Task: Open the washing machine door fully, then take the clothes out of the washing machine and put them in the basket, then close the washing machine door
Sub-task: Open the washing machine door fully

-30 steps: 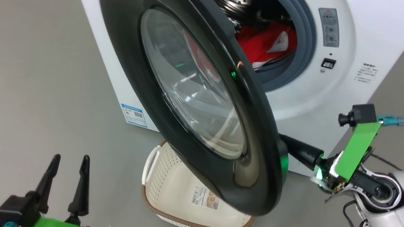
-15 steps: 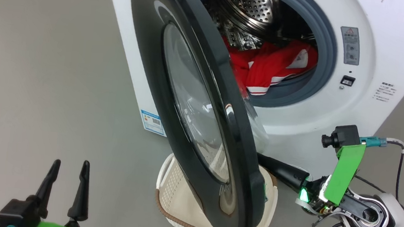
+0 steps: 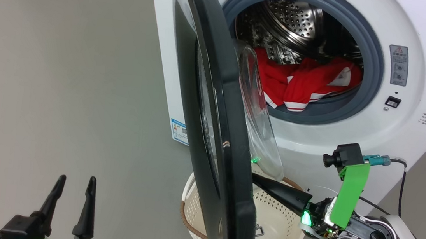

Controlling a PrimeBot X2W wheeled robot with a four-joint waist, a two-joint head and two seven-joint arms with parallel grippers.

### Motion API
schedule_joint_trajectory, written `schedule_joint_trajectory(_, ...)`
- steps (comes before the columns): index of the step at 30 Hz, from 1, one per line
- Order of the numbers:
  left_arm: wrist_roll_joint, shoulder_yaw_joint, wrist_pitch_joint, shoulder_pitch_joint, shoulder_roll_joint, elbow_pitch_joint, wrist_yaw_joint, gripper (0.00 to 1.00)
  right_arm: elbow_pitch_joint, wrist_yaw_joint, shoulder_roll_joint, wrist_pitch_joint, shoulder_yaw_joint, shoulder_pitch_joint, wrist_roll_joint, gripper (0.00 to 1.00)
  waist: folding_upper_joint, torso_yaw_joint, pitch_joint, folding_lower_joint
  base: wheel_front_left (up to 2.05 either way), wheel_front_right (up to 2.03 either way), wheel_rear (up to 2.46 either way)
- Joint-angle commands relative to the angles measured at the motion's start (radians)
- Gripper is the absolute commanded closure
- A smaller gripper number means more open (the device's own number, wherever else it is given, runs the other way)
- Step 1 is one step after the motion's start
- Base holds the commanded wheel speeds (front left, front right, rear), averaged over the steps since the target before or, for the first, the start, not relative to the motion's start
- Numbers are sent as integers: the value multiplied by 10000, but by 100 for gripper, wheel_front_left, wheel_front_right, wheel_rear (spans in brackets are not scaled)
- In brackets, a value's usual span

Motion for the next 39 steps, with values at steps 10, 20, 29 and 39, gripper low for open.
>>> schedule_joint_trajectory(10,11,227,-94,-126,205,-160,-29,0,-255,16,491,226,345,-77,-401,100,0,298,-139,0,0,0,0)
schedule_joint_trajectory(20,18,229,-94,-63,182,-210,-29,0,-167,16,640,243,263,-28,-654,100,0,213,-166,0,0,0,0)
schedule_joint_trajectory(29,41,246,-94,-57,183,-214,-29,0,-190,16,693,213,129,17,-803,100,0,8,-226,0,0,0,0)
schedule_joint_trajectory(39,34,284,-94,-48,187,-294,-29,0,-298,16,668,-72,-151,22,-1125,59,0,-466,-269,0,0,0,0)
